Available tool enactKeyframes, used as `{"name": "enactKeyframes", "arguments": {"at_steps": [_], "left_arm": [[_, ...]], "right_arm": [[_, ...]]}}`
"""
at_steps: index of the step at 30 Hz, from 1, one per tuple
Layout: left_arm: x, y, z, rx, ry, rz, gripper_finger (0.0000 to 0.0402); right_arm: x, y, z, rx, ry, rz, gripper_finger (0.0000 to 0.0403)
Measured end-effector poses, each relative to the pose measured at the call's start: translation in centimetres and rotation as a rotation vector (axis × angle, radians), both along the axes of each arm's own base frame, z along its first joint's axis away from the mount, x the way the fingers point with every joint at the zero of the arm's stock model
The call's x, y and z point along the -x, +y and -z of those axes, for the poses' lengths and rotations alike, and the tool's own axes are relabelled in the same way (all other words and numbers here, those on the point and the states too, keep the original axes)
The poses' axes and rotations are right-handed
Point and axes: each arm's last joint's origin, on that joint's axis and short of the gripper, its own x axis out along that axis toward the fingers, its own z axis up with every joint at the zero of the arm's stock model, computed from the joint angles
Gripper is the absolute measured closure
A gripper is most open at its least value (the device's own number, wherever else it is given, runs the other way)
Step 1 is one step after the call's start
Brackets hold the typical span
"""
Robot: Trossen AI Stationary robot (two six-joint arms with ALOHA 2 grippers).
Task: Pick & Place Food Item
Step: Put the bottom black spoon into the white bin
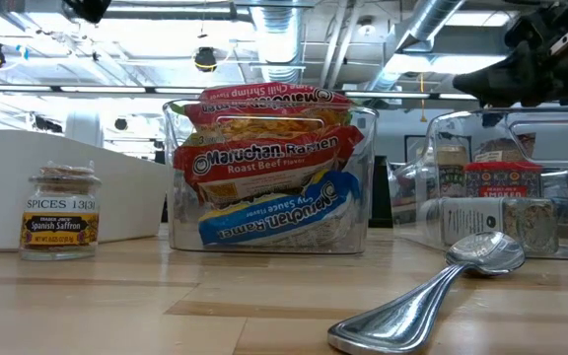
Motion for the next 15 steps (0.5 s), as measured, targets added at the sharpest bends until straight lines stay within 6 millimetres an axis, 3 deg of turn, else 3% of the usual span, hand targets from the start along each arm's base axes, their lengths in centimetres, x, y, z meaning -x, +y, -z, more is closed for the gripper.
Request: {"name": "enactKeyframes", "arguments": {"at_steps": [9, 15], "left_arm": [[0.3, -0.7, 0.4, -0.264, 0.012, 0.362, 0.0400], [1.1, -1.0, 1.7, -0.292, 0.144, 0.603, 0.0400]], "right_arm": [[0.0, 0.0, 0.0, -0.013, -0.001, 0.001, 0.0402], [0.0, 0.0, 0.0, -0.013, -0.001, 0.000, 0.0402]]}}
